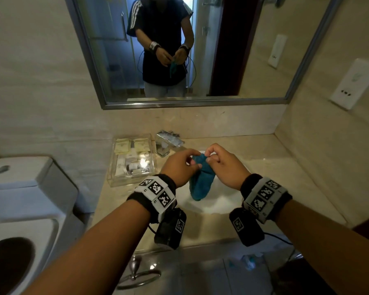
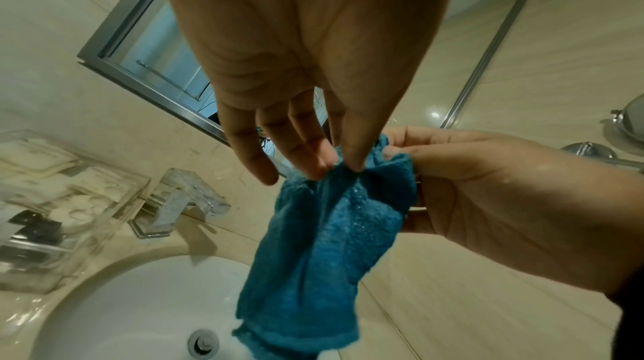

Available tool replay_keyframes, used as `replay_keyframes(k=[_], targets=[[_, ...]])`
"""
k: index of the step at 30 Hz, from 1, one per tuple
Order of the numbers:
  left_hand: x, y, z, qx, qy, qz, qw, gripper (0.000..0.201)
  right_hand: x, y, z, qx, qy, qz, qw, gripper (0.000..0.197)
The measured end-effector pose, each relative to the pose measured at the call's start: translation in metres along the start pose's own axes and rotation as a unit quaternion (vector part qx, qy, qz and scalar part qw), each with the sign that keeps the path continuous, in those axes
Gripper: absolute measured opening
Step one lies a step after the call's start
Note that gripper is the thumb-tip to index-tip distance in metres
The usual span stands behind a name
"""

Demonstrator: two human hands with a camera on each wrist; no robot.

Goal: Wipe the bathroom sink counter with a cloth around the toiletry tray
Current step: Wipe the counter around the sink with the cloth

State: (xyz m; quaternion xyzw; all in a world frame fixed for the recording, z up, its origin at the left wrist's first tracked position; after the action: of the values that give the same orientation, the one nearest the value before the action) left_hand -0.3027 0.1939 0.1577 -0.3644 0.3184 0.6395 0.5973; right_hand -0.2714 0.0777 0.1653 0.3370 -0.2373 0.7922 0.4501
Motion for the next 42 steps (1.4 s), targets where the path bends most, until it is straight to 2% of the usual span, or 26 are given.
replay_keyframes(k=[5,11,21,25,30,35,39,42], targets=[[0.004,0.003,0.013,-0.023,-0.026,-0.024,0.999,0.018,0.016,-0.003,-0.008,-0.002,-0.016,0.001,1.000,0.010],[0.000,0.006,0.035,-0.055,-0.045,-0.052,0.996,0.010,0.029,-0.006,-0.016,0.009,-0.022,0.004,1.000,0.022],[0.002,0.023,0.044,-0.068,-0.016,-0.036,0.997,0.008,0.035,0.001,-0.017,0.009,0.012,0.002,1.000,0.015],[0.005,0.025,0.047,-0.068,0.013,-0.028,0.997,0.011,0.041,-0.001,-0.024,0.036,-0.016,0.012,0.999,0.034],[0.009,0.027,0.059,-0.096,0.052,-0.021,0.994,0.017,0.046,-0.004,-0.030,0.075,-0.068,0.025,0.995,0.029],[0.005,0.028,0.063,-0.082,0.037,-0.023,0.996,0.010,0.057,0.000,-0.029,0.071,-0.033,0.049,0.996,0.049],[0.006,0.029,0.062,-0.081,0.031,-0.027,0.996,0.023,0.057,-0.002,-0.021,0.020,0.028,0.064,0.997,0.026],[0.006,0.030,0.059,-0.076,-0.004,-0.039,0.996,0.027,0.054,-0.003,-0.021,0.021,0.053,0.059,0.997,0.016]])
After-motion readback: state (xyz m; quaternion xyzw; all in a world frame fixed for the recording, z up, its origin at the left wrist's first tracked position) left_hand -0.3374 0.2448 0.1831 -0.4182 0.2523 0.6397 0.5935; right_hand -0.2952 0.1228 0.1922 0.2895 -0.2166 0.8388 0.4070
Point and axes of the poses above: each hand's wrist, its own y-axis away from the middle knuckle, its own z-axis out of the back of the hand, x = y × z, the point moved 9 cm from there along -y, towards the middle knuckle, and after that the axes turned 6 degrees about y, right-handed, at the moved point
